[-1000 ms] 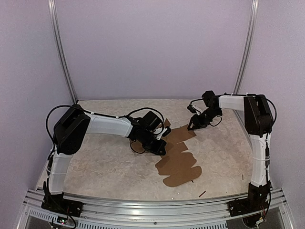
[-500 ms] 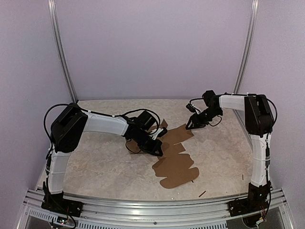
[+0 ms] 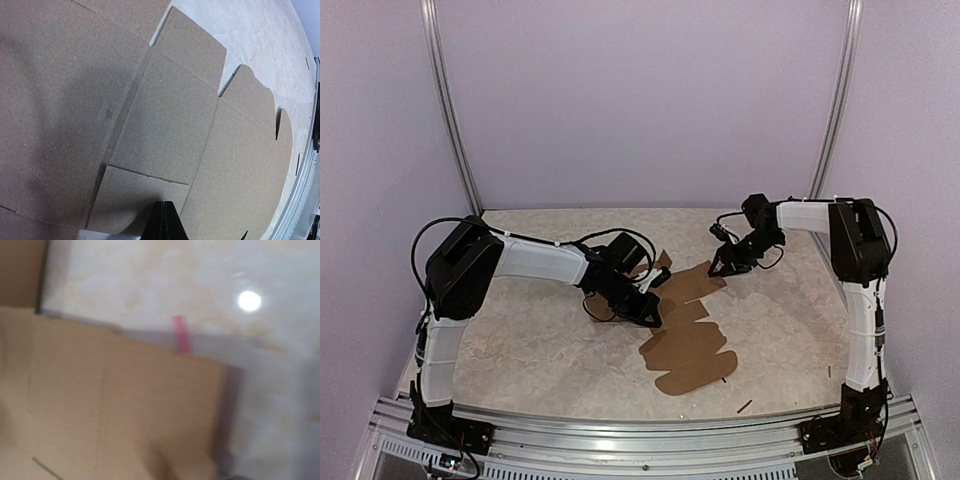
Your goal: Fold the paper box
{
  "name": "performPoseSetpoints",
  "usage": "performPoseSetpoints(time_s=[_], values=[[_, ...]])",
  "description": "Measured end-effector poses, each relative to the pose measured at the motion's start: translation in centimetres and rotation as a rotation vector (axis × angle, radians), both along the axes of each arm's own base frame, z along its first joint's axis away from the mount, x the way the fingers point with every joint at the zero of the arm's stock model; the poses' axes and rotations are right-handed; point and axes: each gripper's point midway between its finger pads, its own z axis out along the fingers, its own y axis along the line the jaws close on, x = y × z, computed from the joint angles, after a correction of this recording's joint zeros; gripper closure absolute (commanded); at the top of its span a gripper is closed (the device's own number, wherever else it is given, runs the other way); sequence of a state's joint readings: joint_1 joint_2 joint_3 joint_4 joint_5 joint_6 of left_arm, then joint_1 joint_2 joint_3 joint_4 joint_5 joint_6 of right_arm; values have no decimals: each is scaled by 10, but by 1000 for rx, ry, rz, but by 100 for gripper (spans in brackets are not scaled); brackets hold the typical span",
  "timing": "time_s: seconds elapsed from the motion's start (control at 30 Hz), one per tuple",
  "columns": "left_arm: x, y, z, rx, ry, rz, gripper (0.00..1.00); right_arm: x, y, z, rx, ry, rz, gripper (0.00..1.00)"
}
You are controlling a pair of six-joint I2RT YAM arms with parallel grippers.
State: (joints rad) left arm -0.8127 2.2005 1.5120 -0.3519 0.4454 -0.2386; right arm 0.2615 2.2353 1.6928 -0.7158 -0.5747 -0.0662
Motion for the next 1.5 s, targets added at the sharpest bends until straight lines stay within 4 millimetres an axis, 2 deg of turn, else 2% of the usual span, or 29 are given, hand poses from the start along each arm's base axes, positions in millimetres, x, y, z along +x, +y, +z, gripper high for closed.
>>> performPoseSetpoints(time_s=[0.07,0.13,0.2,0.27,0.4,0.47,0.53,0.6,0.67,0.8,0.87,0.9,1.0,1.07,1.2,1.37,1.5], values=[[0,0,0,-1,-1,0,100,-5,7,-4,45,36,19,62],[0,1,0,1,2,1,100,-8,14,-6,98,65,40,76],[0,1,0,0,3,0,99,-12,19,-7,140,88,58,85],[0,1,0,-1,3,1,91,-17,22,-6,163,110,65,92],[2,4,6,0,-18,-1,70,-22,24,-1,186,112,80,100],[4,11,12,9,-30,1,62,-24,23,9,189,88,91,100],[8,21,23,19,-50,7,56,-25,22,27,186,36,110,100],[16,32,45,16,-95,14,52,-27,23,51,184,-36,136,100],[26,40,79,-7,-175,21,49,-27,22,78,181,-119,158,100],[50,55,164,-77,-387,54,47,-32,25,128,186,-271,204,100],[61,64,191,-82,-481,65,46,-38,30,144,191,-319,234,100],[66,68,196,-71,-515,69,46,-43,34,149,190,-340,253,100],[79,81,190,-15,-556,78,44,-54,43,153,180,-369,301,100],[87,91,180,28,-565,83,42,-61,49,149,166,-371,332,100],[96,104,175,75,-588,84,39,-73,55,139,149,-353,372,100],[93,108,171,51,-565,36,40,-77,57,140,155,-354,393,100],[86,102,169,-16,-517,-10,47,-80,59,143,169,-357,405,100]])
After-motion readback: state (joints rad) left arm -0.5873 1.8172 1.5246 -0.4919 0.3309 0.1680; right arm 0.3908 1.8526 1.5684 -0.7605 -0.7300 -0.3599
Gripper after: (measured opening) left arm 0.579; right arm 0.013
